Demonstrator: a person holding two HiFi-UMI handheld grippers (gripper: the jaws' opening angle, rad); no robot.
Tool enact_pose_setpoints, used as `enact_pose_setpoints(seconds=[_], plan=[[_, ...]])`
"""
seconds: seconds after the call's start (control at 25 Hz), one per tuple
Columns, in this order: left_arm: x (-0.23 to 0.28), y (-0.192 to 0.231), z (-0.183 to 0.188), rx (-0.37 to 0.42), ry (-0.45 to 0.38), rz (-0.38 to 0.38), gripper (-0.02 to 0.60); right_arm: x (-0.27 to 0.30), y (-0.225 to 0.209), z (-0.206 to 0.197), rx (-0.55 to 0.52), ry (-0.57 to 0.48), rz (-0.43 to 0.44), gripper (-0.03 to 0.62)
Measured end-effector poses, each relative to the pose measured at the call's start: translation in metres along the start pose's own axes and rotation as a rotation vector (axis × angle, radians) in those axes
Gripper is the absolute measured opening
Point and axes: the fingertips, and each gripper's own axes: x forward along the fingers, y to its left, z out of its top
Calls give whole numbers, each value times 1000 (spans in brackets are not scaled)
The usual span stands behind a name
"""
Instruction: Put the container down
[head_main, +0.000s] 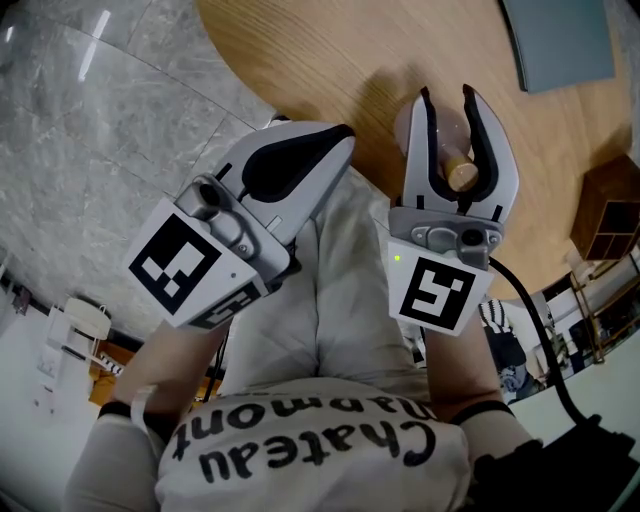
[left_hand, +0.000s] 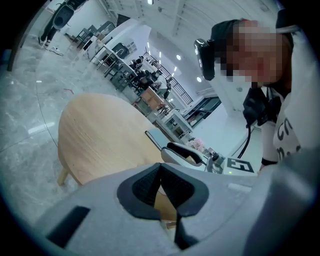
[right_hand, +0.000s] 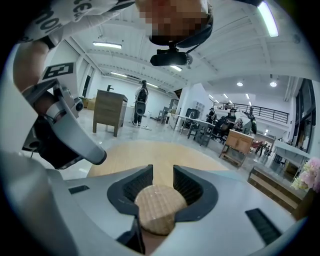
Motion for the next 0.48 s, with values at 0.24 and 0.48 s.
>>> enact_pose_setpoints(seconds=[0.24,0.48], plan=[[5,-3,10,-2,20,15,14,2,1,0,3,13,15,98],[4,-16,19,19,40,15,14,1,1,-3,35,34,24,118]])
